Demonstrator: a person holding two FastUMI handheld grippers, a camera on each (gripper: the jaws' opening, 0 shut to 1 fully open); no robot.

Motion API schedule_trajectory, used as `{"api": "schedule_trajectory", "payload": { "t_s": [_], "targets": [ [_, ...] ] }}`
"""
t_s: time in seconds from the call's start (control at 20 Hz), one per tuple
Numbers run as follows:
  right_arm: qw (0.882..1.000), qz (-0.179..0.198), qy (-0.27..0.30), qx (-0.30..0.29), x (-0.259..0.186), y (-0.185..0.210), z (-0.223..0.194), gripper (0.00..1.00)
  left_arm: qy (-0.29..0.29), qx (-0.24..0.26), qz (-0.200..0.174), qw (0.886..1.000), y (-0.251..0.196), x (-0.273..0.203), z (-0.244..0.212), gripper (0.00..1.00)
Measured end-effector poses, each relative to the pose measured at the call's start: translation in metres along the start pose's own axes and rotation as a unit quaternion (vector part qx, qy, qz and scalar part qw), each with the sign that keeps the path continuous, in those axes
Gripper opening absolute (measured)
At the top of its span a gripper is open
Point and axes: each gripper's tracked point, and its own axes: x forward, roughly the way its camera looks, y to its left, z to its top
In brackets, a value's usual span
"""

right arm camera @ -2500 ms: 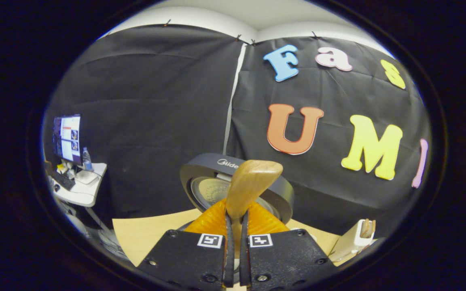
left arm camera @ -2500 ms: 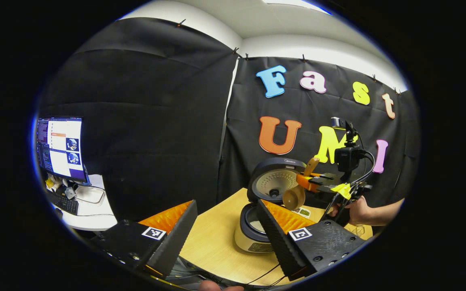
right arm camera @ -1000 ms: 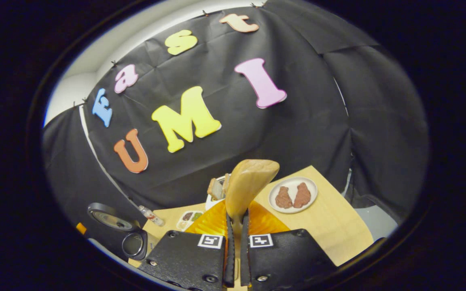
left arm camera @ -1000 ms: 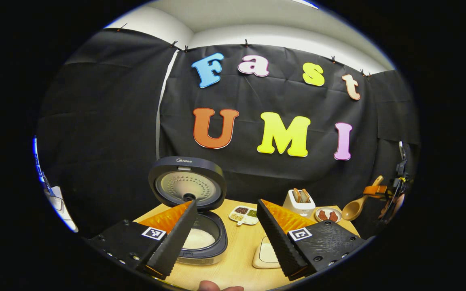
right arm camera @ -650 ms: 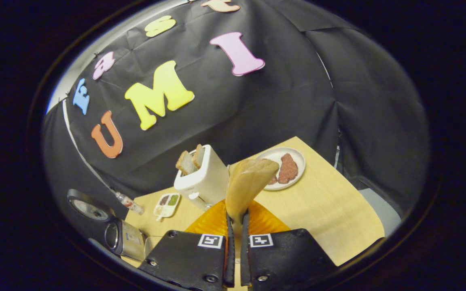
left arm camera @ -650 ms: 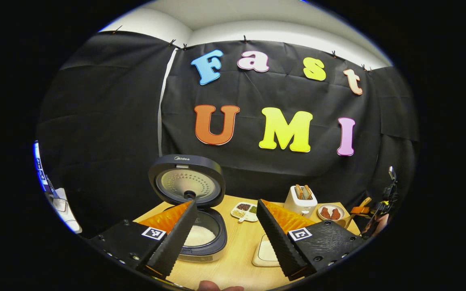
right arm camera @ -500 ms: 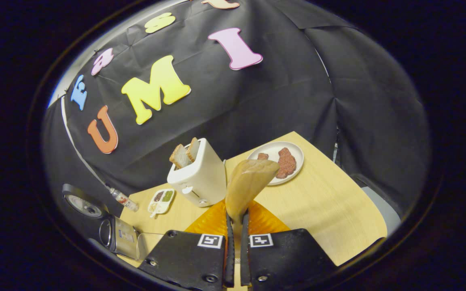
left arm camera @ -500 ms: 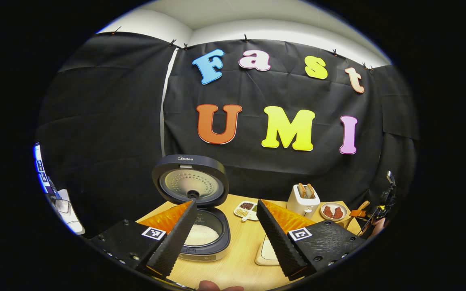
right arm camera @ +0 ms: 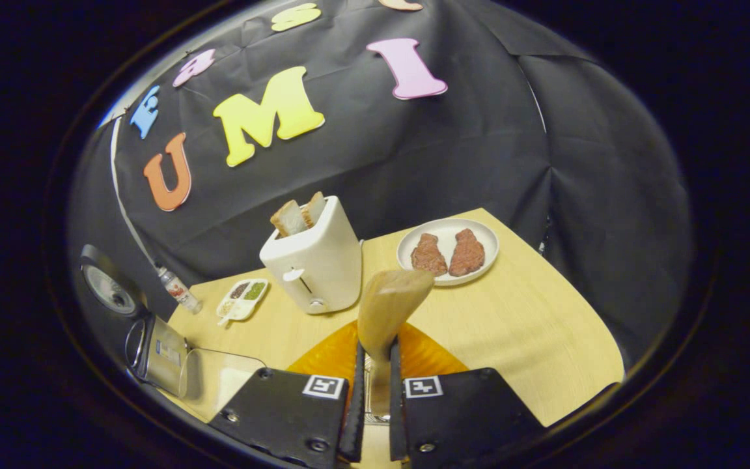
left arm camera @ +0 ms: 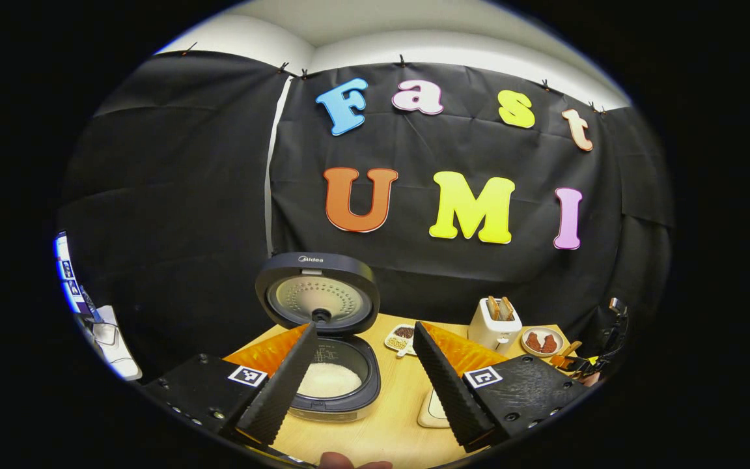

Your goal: Close the left gripper, press the button to open the rice cooker; take a wooden spoon from the chopstick holder with the right hand, scoop a spoonful of rice and pour it into the rice cooker, then put the wooden spoon back into the chopstick holder.

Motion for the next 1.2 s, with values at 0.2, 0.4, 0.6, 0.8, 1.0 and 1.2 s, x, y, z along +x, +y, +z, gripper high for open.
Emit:
{"api": "schedule_trajectory", "payload": {
  "t_s": [0.2, 0.4, 0.6, 0.8, 1.0, 1.2],
  "targets": [
    [0.999, -0.005, -0.033, -0.024, -0.020, 0.008, 0.023, 0.59, -0.014, -0.010, 0.001, 1.000, 0.012, 0.000, 0.009, 0.95],
    [0.995, -0.023, -0.083, -0.039, -0.059, 0.010, 0.063, 0.83, -0.043, -0.010, 0.010, 0.999, 0.032, 0.004, 0.029, 0.95],
    [0.987, -0.026, -0.145, -0.070, -0.111, 0.025, 0.111, 0.83, -0.069, -0.022, 0.023, 0.997, 0.052, 0.022, 0.057, 0.94],
    [0.971, -0.037, -0.206, -0.112, -0.172, 0.037, 0.150, 1.00, -0.086, -0.037, 0.022, 0.995, 0.064, 0.052, 0.077, 0.94],
    [0.969, -0.037, -0.219, -0.106, -0.221, 0.040, 0.149, 1.00, -0.096, -0.019, 0.013, 0.995, 0.069, 0.087, 0.088, 0.94],
    [0.966, -0.077, -0.224, -0.106, -0.264, 0.017, 0.135, 1.00, -0.086, -0.005, 0.003, 0.996, 0.071, 0.126, 0.085, 0.94]
  ]
}}
